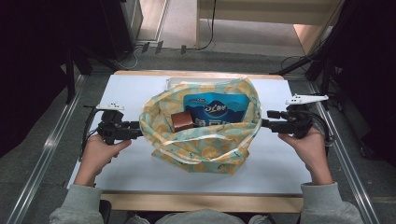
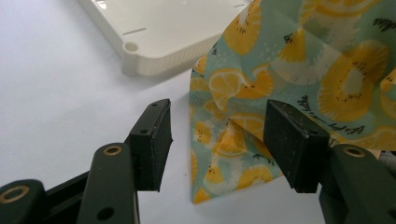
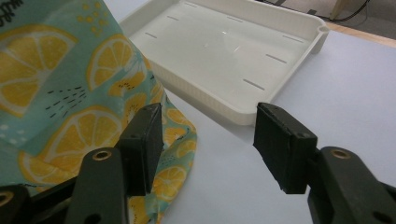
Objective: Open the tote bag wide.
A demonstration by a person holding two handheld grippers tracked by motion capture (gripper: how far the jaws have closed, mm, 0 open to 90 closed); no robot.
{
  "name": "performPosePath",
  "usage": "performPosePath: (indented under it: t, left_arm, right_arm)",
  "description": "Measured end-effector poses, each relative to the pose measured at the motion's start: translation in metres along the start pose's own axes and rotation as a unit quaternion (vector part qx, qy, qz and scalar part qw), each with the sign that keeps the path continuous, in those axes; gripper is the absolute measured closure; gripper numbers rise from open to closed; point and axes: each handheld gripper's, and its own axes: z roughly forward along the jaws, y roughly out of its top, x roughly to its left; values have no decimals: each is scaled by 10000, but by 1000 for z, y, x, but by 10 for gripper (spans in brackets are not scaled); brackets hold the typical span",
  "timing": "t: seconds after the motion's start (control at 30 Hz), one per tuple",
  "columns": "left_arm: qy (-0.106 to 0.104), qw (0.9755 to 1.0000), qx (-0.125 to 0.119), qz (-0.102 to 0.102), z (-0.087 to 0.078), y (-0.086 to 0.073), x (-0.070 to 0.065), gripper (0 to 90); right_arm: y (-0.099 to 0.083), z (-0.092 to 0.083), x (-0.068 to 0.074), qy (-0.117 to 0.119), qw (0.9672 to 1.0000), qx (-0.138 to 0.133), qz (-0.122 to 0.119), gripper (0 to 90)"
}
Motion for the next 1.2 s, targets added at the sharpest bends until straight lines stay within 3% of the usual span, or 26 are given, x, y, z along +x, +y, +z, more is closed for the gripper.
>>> performPosePath:
  t: [0.1,0.13,0.2,0.57,0.77,0.8,0.9,0.97,1.2]
  left_arm:
    - [-20,10000,67,38,2,1,-1,439]
    - [119,9997,185,58,4,1,-2,443]
    - [98,9997,209,43,4,1,-2,443]
    - [33,10000,85,36,-9,3,-5,485]
    - [69,9999,3,79,-23,15,-7,518]
    - [38,9999,18,164,-26,19,-10,542]
    - [-94,9998,80,148,-27,24,-12,592]
    - [-204,9996,77,196,-30,29,-14,692]
    - [-341,9985,-178,388,-50,53,-24,893]
  right_arm:
    - [1,0,1,4,10000,14,-28,439]
    - [1,0,3,8,10000,21,-81,439]
    - [2,0,3,-16,9999,47,-110,440]
    - [6,-7,3,19,10000,12,-58,473]
    - [12,-16,4,-31,9999,-60,-84,490]
    - [16,-20,4,-60,9999,-62,-63,511]
    - [19,-24,5,-16,10000,-80,-12,541]
    - [22,-28,6,58,9999,-99,-12,561]
    - [40,-46,13,266,9993,-273,-64,672]
